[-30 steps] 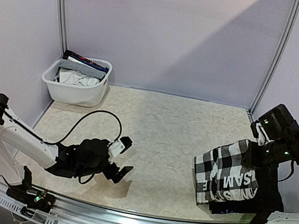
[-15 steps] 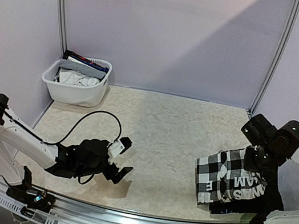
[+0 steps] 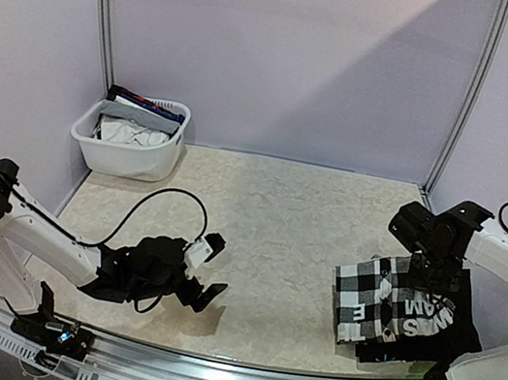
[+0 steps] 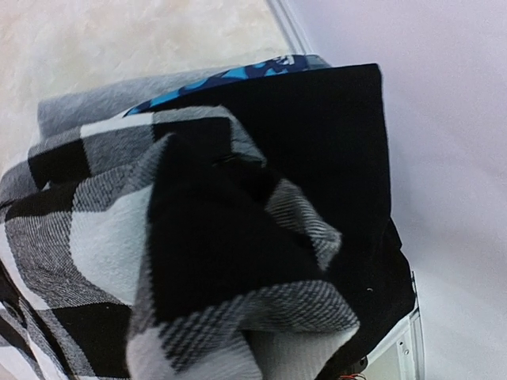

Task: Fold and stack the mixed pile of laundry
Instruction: Place the square-folded shirt at the corner of the board.

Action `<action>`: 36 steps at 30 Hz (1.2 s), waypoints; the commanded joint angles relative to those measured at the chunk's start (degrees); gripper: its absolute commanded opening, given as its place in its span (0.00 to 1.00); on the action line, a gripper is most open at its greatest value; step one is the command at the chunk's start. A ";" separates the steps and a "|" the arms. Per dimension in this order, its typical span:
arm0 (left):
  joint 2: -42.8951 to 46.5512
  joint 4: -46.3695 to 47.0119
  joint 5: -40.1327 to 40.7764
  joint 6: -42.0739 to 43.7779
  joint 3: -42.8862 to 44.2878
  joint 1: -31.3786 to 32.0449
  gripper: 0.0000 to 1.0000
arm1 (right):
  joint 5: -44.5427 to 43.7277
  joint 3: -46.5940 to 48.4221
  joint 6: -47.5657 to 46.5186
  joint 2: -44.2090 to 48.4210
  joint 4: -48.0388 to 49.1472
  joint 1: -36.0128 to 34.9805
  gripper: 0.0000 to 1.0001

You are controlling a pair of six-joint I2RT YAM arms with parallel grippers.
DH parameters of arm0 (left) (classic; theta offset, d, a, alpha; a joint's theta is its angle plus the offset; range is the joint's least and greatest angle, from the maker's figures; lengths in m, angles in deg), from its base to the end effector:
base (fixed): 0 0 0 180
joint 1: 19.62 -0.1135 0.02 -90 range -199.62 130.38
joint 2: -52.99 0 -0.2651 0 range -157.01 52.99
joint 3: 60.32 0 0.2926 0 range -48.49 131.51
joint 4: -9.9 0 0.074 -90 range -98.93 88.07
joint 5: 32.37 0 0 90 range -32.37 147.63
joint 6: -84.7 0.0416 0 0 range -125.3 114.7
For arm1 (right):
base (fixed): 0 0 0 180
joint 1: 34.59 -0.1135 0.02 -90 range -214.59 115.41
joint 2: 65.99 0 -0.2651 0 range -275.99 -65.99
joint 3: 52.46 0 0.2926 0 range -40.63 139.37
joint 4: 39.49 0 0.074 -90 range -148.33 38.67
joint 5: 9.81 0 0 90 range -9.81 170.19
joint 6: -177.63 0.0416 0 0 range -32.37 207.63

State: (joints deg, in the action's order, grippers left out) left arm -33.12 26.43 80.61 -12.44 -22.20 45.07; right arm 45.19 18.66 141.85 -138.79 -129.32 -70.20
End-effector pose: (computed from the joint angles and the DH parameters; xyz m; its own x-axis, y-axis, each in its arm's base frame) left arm 0.1402 -0.2585 0.1020 -0.3071 0.3818 -0.8717 0.6568 0.7479 0.0962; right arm 0.2019 0.1152 0.2501 -0.8721 0.1928 -0.4498 0.3733 0.8564 -0.3566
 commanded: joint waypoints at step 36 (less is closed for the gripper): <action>-4.55 2.94 -2.49 -0.24 1.60 -1.05 0.98 | 4.82 4.75 -12.11 17.85 -17.45 8.53 0.08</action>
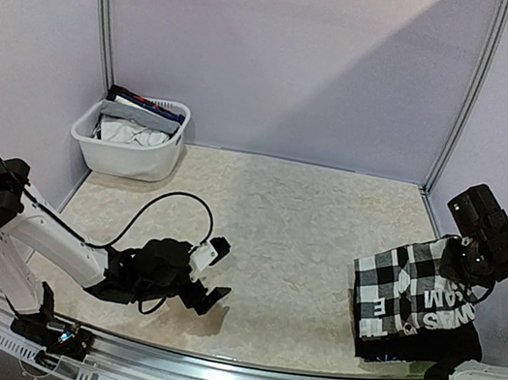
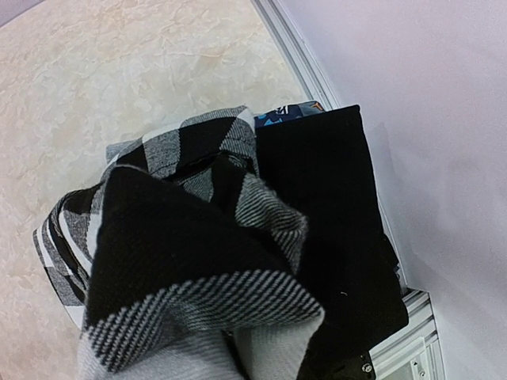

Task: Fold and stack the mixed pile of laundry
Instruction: Place the square-folded shirt at the corner of the board.

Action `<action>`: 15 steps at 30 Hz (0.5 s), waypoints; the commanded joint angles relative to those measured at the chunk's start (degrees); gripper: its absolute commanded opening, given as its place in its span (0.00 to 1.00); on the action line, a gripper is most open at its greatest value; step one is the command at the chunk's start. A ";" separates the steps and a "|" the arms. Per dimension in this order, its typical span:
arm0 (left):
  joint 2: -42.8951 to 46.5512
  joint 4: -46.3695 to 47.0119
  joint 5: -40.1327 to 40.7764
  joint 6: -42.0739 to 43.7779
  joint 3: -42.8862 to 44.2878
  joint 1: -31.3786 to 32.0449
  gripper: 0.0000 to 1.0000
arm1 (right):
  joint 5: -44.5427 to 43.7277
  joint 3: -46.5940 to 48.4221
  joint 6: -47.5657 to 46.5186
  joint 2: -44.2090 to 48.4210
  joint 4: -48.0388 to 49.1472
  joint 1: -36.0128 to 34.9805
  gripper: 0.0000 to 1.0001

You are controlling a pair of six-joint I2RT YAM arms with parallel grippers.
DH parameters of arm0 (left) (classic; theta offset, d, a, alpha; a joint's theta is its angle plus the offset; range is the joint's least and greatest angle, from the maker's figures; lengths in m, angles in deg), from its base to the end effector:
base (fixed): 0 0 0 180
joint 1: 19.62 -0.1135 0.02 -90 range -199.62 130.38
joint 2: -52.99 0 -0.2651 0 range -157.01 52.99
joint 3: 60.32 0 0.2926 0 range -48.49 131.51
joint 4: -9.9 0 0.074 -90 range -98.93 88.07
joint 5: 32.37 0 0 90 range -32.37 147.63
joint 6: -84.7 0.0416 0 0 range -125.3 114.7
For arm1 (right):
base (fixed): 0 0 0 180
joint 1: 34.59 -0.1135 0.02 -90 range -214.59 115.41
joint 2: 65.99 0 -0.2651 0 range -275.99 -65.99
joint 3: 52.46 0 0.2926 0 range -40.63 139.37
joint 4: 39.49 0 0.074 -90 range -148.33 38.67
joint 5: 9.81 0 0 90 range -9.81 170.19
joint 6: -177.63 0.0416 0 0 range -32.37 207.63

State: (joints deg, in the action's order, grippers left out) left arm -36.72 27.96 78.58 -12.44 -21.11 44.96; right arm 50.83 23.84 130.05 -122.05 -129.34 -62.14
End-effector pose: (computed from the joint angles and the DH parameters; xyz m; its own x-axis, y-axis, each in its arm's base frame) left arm 0.1422 -0.2646 0.0923 -0.3172 0.3970 -0.8612 0.6798 0.7284 0.0854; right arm 0.1734 0.0675 0.3313 -0.7833 0.2545 -0.5672 0.3748 0.9212 -0.1042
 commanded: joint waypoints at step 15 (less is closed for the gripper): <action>-0.29 1.67 -0.12 -0.07 -0.18 -1.03 0.98 | -2.31 -0.01 0.73 2.09 -17.43 1.11 0.53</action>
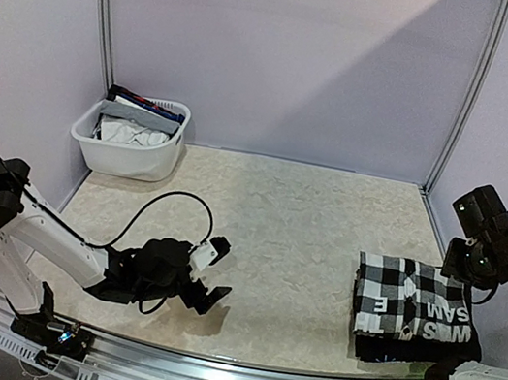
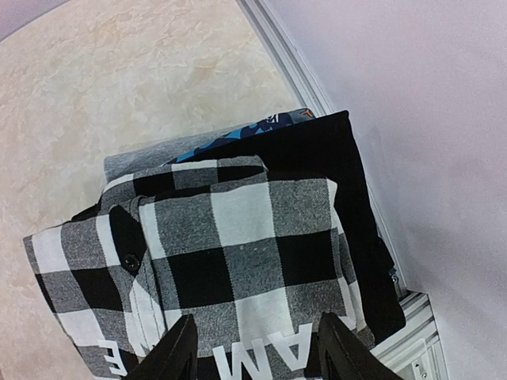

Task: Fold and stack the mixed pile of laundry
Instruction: Place the square-folded shirt at the corner of the board.

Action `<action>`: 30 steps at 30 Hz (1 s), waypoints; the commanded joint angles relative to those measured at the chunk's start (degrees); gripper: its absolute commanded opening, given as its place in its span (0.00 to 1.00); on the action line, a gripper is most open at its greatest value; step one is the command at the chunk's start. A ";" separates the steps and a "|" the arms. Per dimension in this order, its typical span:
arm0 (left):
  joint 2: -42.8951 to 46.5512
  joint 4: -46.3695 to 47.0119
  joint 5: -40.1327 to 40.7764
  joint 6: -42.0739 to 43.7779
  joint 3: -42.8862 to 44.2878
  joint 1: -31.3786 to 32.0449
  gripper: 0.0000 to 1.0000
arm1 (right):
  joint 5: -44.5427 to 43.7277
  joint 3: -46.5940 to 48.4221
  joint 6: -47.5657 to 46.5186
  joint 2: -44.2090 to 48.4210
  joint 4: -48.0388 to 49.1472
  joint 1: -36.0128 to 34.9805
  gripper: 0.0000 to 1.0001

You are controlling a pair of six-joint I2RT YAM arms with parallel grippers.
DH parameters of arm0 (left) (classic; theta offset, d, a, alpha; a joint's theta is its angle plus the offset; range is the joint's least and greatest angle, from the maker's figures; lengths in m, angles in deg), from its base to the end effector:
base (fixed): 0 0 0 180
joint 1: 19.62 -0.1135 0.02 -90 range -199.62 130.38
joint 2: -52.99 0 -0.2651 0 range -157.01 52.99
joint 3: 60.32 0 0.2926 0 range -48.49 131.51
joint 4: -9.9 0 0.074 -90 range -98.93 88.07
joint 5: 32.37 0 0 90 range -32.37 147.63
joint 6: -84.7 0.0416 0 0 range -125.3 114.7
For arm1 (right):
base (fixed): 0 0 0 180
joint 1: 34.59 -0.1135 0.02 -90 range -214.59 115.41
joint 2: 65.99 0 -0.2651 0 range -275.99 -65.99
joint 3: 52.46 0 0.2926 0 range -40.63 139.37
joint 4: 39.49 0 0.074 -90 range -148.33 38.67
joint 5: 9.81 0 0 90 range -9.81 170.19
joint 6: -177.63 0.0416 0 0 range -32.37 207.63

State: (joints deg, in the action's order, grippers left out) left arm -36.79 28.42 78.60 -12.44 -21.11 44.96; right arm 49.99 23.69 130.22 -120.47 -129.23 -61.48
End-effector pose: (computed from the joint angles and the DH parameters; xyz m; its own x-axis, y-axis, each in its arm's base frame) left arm 0.1424 -0.2650 0.0927 -0.3147 0.3917 -0.8646 0.6793 0.7291 0.0831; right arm 0.1691 0.0623 0.3353 -0.7602 0.2703 -0.5907 0.3955 0.9140 -0.0908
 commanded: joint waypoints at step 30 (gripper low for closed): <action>4.95 2.70 1.88 -1.06 -2.56 -1.11 1.00 | 8.44 6.52 -10.88 7.70 15.22 0.57 0.99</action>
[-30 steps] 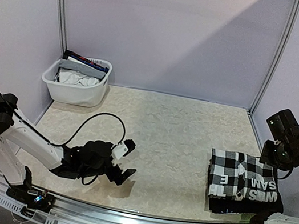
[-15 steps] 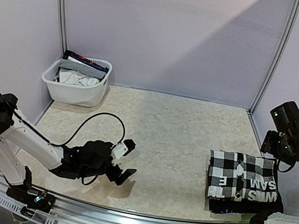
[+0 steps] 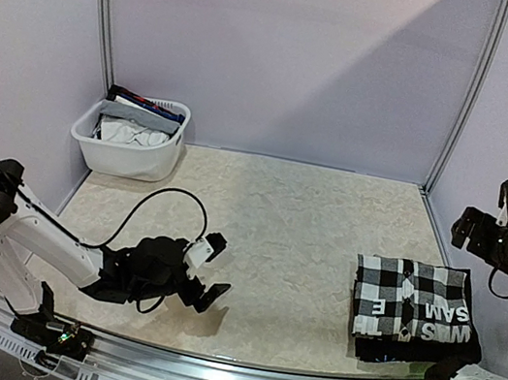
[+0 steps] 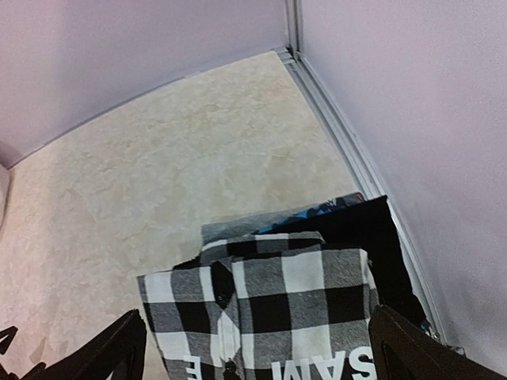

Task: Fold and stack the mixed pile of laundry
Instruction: Place the square-folded shirt at the corner of the board, then pick up the crumpled T-shirt from the bin.

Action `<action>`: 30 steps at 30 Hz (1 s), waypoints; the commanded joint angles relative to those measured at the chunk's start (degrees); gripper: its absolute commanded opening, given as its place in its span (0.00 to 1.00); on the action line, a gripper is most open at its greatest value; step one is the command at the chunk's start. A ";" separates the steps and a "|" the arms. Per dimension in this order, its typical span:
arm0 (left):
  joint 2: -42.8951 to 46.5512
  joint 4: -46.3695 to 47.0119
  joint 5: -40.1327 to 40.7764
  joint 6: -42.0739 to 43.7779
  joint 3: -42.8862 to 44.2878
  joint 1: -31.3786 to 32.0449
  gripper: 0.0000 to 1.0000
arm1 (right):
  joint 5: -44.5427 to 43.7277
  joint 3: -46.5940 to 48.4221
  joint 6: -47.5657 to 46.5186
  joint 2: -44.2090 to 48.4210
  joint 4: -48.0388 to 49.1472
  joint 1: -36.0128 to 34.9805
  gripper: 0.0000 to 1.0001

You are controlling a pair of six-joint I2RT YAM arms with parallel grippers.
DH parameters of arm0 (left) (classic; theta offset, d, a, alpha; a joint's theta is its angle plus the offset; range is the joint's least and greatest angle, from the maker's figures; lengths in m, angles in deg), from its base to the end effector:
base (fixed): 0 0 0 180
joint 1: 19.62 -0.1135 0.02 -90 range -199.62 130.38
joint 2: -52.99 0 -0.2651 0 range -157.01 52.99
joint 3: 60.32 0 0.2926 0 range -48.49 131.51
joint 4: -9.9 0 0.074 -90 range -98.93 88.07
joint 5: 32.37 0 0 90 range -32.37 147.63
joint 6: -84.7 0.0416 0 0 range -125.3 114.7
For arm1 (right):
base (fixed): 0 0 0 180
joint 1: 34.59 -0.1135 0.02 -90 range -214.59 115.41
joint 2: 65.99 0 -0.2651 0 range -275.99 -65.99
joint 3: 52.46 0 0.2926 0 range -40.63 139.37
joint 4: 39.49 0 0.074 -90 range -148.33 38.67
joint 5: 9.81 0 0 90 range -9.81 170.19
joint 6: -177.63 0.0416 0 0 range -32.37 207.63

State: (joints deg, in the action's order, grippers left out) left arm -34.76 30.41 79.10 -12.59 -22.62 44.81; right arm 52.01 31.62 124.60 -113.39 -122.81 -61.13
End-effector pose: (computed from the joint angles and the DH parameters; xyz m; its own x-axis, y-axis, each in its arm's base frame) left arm 0.1413 -0.2600 0.0985 -0.3002 0.3537 -0.8859 0.6693 0.7398 0.0686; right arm 0.1440 0.0500 0.4030 -0.5821 0.3018 -0.7550 0.3082 0.9412 0.1386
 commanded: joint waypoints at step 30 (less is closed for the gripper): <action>20.43 -40.84 27.33 -1.88 24.38 -6.99 1.00 | 32.27 -29.14 -8.07 6.96 59.06 0.22 0.99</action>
State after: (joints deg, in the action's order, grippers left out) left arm -15.48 -3.80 102.03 -14.75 -1.18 41.11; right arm 79.55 5.61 114.18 -105.67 -71.47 -61.13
